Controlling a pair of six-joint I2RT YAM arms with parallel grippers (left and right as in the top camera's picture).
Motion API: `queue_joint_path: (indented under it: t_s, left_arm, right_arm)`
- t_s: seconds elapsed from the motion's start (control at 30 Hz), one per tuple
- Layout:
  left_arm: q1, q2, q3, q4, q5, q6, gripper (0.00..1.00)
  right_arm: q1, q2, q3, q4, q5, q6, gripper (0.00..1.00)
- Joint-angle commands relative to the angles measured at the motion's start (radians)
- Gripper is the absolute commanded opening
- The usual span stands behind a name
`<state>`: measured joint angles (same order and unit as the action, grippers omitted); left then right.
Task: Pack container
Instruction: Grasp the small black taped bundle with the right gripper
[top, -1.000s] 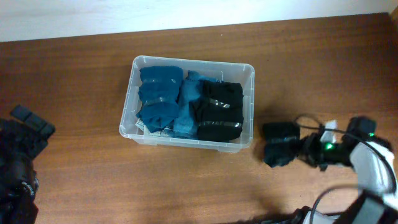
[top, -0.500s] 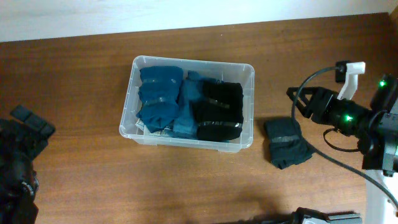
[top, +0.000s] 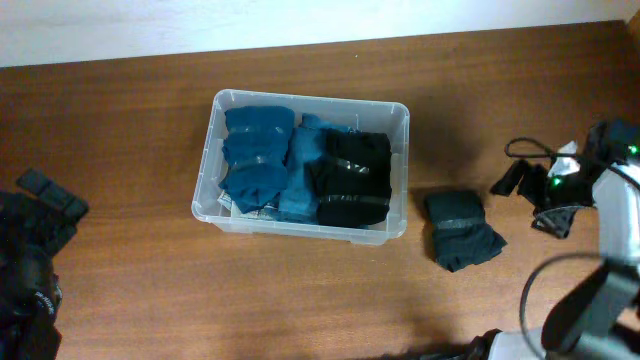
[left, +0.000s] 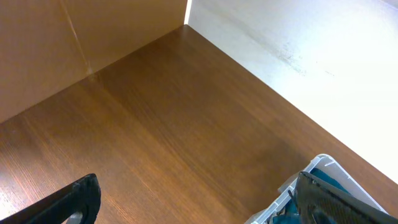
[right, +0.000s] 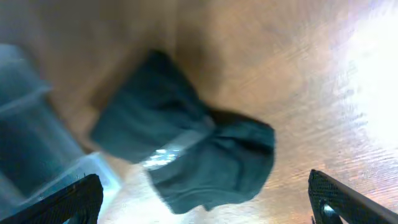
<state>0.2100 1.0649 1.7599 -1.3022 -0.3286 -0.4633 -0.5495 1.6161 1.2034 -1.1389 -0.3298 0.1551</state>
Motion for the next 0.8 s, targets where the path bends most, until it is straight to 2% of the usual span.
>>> queue_joint_path:
  t_s: [0.0, 0.2, 0.4, 0.47, 0.5, 0.6, 0.63, 0.73, 0.77]
  left_arm:
    - [0.004, 0.0, 0.006, -0.002, 0.001, 0.016, 0.99]
    - [0.004, 0.0, 0.006, -0.002, 0.0, 0.016, 1.0]
    - [0.004, 0.0, 0.006, -0.002, 0.0, 0.016, 0.99]
    - [0.004, 0.0, 0.006, -0.002, 0.001, 0.016, 1.0]
    - [0.004, 0.0, 0.006, -0.002, 0.001, 0.016, 0.99]
    - [0.004, 0.0, 0.006, -0.002, 0.001, 0.016, 0.99]
    - [0.004, 0.0, 0.006, -0.002, 0.001, 0.016, 0.99]
    - [0.004, 0.0, 0.006, -0.002, 0.001, 0.016, 0.99]
    - [0.004, 0.0, 0.006, -0.002, 0.001, 0.016, 0.99]
  right_arm:
    - [-0.009, 0.083, -0.04, 0.014, 0.027, -0.043, 0.99]
    - [-0.006, 0.13, -0.141, 0.092, -0.071, -0.1, 1.0]
    - [-0.006, 0.13, -0.313, 0.253, -0.229, -0.099, 0.95]
    - [-0.006, 0.13, -0.36, 0.313, -0.305, -0.1, 0.89]
    - [-0.006, 0.13, -0.378, 0.341, -0.328, -0.1, 0.84]
    - [-0.007, 0.13, -0.401, 0.37, -0.336, -0.1, 0.6]
    - [-0.007, 0.128, -0.401, 0.369, -0.336, -0.099, 0.47]
    - [-0.007, 0.105, -0.399, 0.352, -0.34, -0.099, 0.32]
    - [-0.007, 0.086, -0.392, 0.332, -0.341, -0.099, 0.31]
